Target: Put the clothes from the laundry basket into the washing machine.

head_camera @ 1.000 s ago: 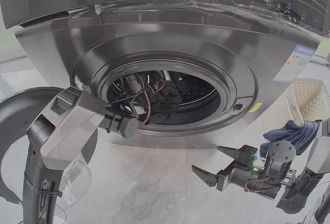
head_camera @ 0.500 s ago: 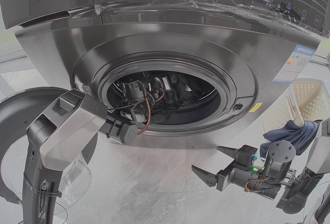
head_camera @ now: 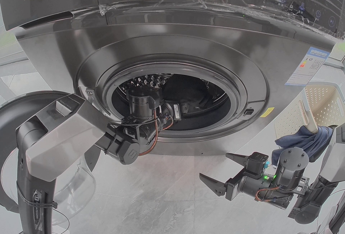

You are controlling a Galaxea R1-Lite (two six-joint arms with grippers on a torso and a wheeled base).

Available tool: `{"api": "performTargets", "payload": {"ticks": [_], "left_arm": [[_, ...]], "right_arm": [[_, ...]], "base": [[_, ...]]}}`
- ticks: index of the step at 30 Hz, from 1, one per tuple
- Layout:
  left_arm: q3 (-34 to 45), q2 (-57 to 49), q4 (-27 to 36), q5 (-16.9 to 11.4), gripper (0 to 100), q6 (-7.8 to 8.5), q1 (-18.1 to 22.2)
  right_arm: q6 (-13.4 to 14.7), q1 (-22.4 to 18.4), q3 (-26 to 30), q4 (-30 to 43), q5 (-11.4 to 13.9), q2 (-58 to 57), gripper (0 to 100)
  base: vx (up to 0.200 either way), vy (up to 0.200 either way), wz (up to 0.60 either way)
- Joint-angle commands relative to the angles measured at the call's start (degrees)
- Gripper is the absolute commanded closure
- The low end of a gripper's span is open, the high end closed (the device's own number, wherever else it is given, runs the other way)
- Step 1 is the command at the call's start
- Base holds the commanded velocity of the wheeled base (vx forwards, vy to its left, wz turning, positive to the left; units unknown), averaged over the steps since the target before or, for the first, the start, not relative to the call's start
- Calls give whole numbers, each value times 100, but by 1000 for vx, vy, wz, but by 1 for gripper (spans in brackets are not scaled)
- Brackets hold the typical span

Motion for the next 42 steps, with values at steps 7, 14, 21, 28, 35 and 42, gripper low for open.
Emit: {"api": "performTargets", "payload": {"ticks": [7, 14, 21, 28, 35, 42], "left_arm": [[-492, 501, 99, 36, 100, -17, 44], [-2039, 1178, 63, 476, 100, -175, 124], [-2909, 1309, -42, 564, 100, -316, 132], [-2839, 1222, -95, 616, 0, -430, 132], [-1846, 650, -33, 616, 0, -650, 62], [-307, -185, 222, 590, 0, -659, -123]], "right_arm": [[1, 49, -12, -2, -1, 16, 0], [1, 58, -12, -2, -1, 16, 0], [1, 58, -21, -2, -1, 25, 0], [10, 58, -21, -2, -1, 34, 0], [10, 49, -12, -2, -1, 51, 0], [10, 58, -12, -2, -1, 51, 0]], "base": [[0, 0, 0], [0, 0, 0], [0, 0, 0], [0, 0, 0], [0, 0, 0], [0, 0, 0]]}}
